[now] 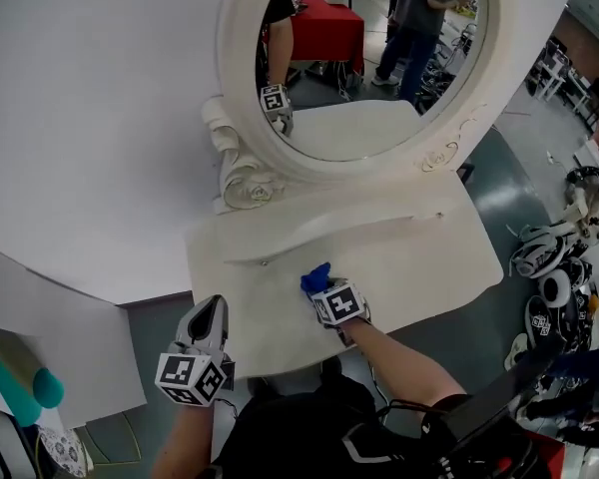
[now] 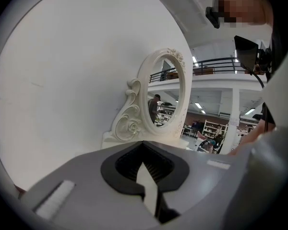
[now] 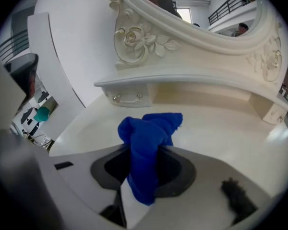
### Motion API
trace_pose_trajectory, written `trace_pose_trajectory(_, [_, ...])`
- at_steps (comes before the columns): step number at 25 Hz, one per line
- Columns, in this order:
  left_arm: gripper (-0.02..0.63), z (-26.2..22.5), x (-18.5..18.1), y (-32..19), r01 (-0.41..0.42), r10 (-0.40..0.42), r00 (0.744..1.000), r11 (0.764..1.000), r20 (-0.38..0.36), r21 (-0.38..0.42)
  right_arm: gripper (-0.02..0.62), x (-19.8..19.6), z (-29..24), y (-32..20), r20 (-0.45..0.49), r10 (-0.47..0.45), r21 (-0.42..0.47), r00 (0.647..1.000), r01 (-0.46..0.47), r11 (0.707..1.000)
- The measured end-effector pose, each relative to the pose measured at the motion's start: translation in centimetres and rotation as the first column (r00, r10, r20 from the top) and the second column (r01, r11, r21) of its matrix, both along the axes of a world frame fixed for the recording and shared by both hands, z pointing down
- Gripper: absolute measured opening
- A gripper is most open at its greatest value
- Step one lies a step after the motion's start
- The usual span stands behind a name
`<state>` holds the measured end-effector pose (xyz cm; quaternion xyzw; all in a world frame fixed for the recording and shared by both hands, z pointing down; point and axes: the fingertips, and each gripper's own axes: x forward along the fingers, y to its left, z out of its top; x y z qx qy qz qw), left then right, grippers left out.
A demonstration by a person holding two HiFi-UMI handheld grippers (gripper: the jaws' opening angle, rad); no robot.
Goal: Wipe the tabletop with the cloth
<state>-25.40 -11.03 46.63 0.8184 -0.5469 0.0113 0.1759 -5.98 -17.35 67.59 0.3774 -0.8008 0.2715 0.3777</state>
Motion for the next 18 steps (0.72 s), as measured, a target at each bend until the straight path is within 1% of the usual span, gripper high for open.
trace_pose_trajectory(2, [0.008,0.0,0.6,-0.1,-0.020,0.020,1.000,1.000,-0.007,0.003,0.133,0.7,0.0,2.4,-0.003,-0.005,-0.001,1.000,0.005,1.000])
trace_pose_trajectory(5, [0.008,-0.3,1.4,0.0,-0.049,0.050,0.999,0.999,-0.014,0.010,0.133,1.4,-0.3,5.8,-0.015,-0.038,0.006,0.999,0.038,0.999])
trace_pose_trajectory(9, [0.008,0.1,3.0,-0.3,-0.095,0.095,0.995,0.995,-0.018,0.012,0.133,2.8,-0.1,9.1,0.004,-0.006,-0.020,1.000,0.006,1.000])
trace_pose_trajectory(15, [0.008,0.1,5.1,-0.1,-0.142,0.142,0.990,0.990,-0.026,0.012,0.133,3.6,-0.2,13.1,0.031,0.010,-0.076,0.999,-0.008,0.997])
trace_pose_trajectory(18, [0.008,0.0,6.0,-0.1,-0.152,0.152,0.988,0.988,-0.029,0.018,0.133,4.3,-0.7,12.9,0.057,0.024,-0.089,0.998,-0.019,0.996])
